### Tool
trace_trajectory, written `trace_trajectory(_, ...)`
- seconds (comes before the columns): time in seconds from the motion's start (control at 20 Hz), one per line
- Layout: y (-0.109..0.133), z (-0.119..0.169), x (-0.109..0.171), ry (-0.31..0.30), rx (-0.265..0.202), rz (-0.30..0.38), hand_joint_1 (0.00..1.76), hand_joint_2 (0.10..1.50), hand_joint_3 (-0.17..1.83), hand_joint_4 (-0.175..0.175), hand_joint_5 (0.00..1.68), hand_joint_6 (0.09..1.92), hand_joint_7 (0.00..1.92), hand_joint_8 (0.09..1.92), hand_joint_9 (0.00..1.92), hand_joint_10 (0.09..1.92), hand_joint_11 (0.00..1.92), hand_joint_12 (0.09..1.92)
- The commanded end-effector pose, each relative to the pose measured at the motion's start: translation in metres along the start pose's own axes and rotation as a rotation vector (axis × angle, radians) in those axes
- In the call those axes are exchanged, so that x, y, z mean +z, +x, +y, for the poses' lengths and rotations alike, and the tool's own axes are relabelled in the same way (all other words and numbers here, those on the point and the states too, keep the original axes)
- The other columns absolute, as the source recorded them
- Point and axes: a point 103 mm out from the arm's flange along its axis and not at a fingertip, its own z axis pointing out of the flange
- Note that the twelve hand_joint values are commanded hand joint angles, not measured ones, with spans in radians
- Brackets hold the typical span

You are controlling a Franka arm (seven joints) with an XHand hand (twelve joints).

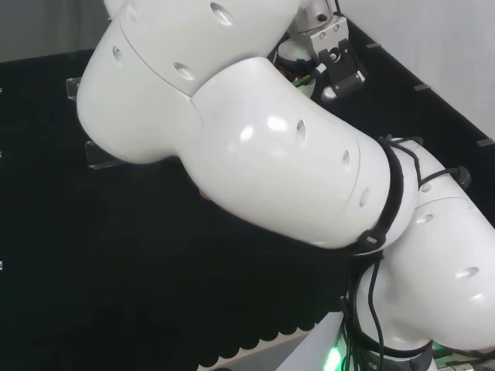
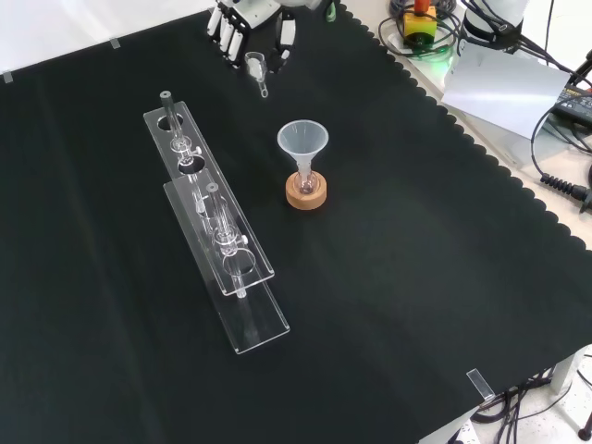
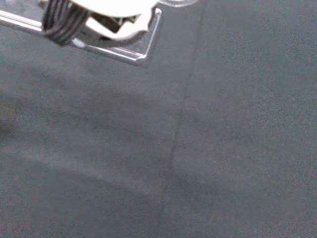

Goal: Pour all the NaCl from the weighing funnel into the round-bottom flask.

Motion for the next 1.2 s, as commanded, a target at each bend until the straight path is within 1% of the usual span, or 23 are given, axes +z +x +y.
trace_trajectory(0.05, 0.018, -0.020, -0.013, 0.004, -0.023, -0.033, 1.10, 0.69, 0.68, 0.175, 1.18, 0.84, 0.83, 0.67, 1.09, 0.37, 0.70, 1.14)
trace_trajectory(0.3, 0.033, -0.027, -0.019, 0.004, -0.040, -0.053, 1.11, 0.67, 0.70, 0.175, 1.19, 0.83, 0.84, 0.67, 1.09, 0.37, 0.70, 1.14)
trace_trajectory(0.65, 0.050, -0.031, -0.018, 0.042, -0.056, -0.091, 1.11, 0.67, 0.70, 0.175, 1.20, 0.82, 0.85, 0.67, 1.09, 0.37, 0.70, 1.14)
trace_trajectory(0.9, 0.060, -0.029, -0.015, 0.069, -0.060, -0.132, 1.11, 0.67, 0.70, 0.175, 1.20, 0.82, 0.85, 0.67, 1.10, 0.37, 0.70, 1.14)
trace_trajectory(1.0, 0.062, -0.028, -0.016, 0.074, -0.067, -0.118, 1.11, 0.67, 0.71, 0.175, 1.20, 0.82, 0.85, 0.67, 1.10, 0.37, 0.70, 1.14)
trace_trajectory(1.2, 0.067, -0.024, -0.018, 0.071, -0.075, -0.142, 1.11, 0.67, 0.71, 0.175, 1.20, 0.82, 0.85, 0.67, 1.10, 0.37, 0.70, 1.14)
